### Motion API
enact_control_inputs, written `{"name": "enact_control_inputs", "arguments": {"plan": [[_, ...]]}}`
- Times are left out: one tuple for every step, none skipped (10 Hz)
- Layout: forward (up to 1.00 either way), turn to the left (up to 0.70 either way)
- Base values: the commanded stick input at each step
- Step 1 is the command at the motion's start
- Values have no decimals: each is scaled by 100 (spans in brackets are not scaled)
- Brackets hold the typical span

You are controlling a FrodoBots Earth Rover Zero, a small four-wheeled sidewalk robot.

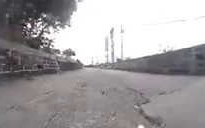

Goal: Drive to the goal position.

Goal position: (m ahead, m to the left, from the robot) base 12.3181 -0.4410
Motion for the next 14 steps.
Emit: {"name": "enact_control_inputs", "arguments": {"plan": [[70, 0], [70, 0], [70, 0], [70, 0], [70, 0], [70, 0], [70, 0], [70, 0], [70, 0], [70, 0], [70, 0], [70, 0], [70, 0], [70, 0]]}}
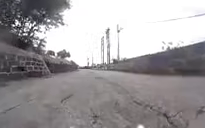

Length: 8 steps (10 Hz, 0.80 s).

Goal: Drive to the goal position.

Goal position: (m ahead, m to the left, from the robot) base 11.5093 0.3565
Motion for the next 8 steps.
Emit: {"name": "enact_control_inputs", "arguments": {"plan": [[70, 0], [70, 0], [70, 0], [70, 0], [70, 0], [70, 0], [70, 0], [70, 0]]}}
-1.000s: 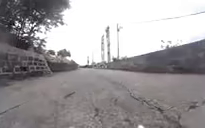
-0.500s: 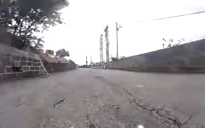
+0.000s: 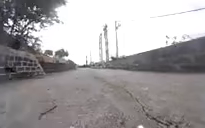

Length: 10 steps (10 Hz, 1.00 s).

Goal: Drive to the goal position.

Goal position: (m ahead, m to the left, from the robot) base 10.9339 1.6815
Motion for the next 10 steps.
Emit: {"name": "enact_control_inputs", "arguments": {"plan": [[70, 0], [70, 0], [70, 0], [70, 0], [70, 0], [70, 0], [70, 0], [70, 0], [70, 0], [70, 0]]}}
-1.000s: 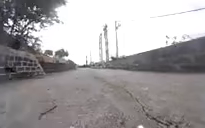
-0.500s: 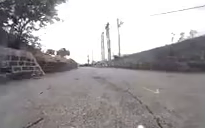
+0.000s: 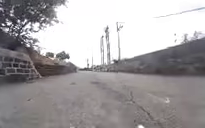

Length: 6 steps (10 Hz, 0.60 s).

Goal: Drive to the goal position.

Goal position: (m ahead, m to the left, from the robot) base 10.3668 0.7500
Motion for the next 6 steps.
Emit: {"name": "enact_control_inputs", "arguments": {"plan": [[70, 0], [70, 0], [70, 0], [70, 0], [70, 0], [70, 0]]}}
